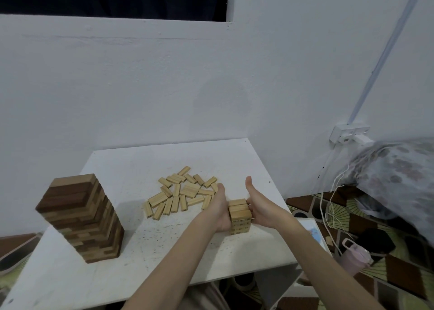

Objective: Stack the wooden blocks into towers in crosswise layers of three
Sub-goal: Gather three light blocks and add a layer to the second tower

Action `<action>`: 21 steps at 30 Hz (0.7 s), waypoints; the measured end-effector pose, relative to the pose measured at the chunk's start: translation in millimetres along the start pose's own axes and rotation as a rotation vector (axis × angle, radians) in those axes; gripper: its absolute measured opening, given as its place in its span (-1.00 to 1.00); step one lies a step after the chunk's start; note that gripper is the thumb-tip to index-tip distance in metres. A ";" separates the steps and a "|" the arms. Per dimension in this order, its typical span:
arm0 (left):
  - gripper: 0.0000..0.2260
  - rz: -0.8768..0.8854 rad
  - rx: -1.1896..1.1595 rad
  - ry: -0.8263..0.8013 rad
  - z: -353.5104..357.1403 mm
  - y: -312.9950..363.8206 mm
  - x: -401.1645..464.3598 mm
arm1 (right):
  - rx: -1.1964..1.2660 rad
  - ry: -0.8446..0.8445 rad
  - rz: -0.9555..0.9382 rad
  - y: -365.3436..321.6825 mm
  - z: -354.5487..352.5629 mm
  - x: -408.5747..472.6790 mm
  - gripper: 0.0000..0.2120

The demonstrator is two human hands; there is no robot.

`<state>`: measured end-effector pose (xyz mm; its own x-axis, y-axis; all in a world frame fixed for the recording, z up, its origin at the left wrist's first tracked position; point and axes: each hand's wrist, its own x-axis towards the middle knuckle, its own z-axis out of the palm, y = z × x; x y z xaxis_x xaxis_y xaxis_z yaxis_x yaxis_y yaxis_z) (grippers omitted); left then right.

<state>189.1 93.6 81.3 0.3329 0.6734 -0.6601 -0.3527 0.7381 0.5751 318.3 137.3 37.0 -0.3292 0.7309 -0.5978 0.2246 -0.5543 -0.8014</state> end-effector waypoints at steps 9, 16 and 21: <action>-0.19 0.041 -0.025 0.018 4.4 -1.5 3.1 | 0.095 -0.060 -0.059 0.1 5.6 -0.4 -0.20; -0.38 0.219 0.135 0.167 -18.8 15.8 -2.1 | -0.187 0.221 -0.092 -19.9 0.8 -8.9 -0.33; -0.79 0.590 0.556 0.506 -67.2 43.2 -4.5 | -0.512 0.375 -0.322 -50.4 23.1 -16.4 -0.56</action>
<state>113.6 119.7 76.7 -0.2296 0.9418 -0.2455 0.1671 0.2867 0.9433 291.2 144.0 87.6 -0.1347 0.9655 -0.2227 0.6020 -0.0988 -0.7924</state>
